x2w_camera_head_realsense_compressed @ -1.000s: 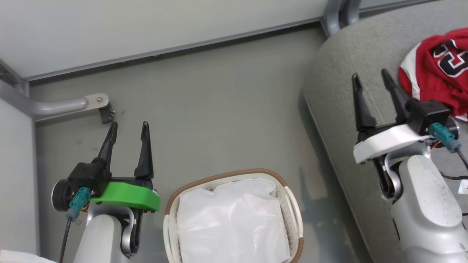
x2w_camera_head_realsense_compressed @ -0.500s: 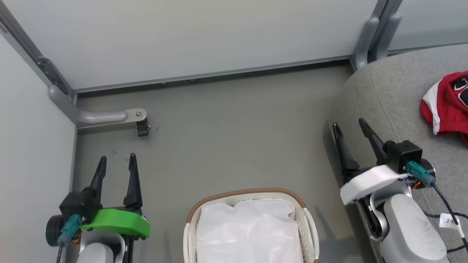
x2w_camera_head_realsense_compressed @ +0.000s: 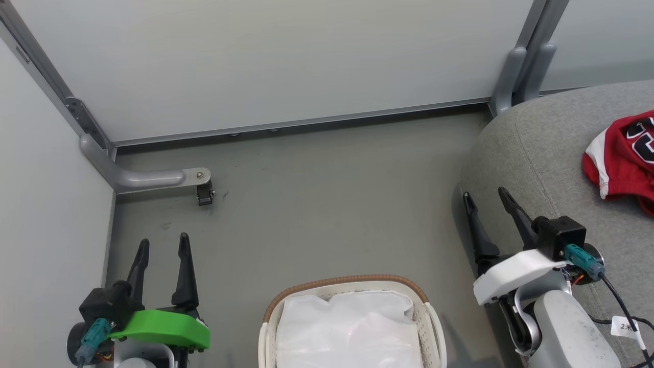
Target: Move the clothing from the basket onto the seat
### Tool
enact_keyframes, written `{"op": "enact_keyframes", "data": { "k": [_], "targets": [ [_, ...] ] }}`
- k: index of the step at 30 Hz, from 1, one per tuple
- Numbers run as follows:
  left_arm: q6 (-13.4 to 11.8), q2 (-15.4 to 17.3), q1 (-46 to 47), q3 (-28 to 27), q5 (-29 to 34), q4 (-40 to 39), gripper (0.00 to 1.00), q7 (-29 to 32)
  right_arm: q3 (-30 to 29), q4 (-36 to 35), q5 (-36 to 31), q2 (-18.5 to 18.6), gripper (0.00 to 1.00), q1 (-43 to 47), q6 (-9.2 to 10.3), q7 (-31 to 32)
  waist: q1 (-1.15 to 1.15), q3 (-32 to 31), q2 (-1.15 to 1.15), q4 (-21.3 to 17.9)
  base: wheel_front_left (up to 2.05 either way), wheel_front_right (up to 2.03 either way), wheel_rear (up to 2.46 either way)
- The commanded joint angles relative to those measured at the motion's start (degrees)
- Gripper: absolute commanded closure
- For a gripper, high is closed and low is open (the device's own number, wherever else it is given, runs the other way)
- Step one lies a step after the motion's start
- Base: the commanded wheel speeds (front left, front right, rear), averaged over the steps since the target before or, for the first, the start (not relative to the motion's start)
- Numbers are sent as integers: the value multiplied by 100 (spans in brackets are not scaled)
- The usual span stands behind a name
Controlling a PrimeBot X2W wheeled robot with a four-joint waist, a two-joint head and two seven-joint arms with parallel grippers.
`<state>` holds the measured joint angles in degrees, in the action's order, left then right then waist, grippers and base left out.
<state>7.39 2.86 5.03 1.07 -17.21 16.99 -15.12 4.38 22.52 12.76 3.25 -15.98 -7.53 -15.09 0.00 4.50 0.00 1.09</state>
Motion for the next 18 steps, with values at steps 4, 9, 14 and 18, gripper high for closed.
{"op": "enact_keyframes", "data": {
  "k": [4, 9, 14, 18],
  "targets": [
    [-1, -23, -12, 35, -16, 149, 100, 3, 4, 131, 5, -32, 100, 84, 0, 6, 0, 1, 0, -1, 0, 0, 0],
    [-1, -15, -15, 11, -494, 146, 100, 119, -87, 124, 488, -41, 100, 146, 0, 161, 0, -15, 0, -5, 0, 0, 0],
    [0, 3, -1, -27, -992, 120, 100, 247, -152, 45, 1002, -40, 100, 211, 1, 295, 0, -32, 0, -9, 0, 0, 0],
    [1, 15, 9, -57, -1397, 95, 100, 351, -204, -18, 1421, -39, 100, 263, 1, 402, 0, -46, 0, -13, 0, 0, 0]
  ]
}}
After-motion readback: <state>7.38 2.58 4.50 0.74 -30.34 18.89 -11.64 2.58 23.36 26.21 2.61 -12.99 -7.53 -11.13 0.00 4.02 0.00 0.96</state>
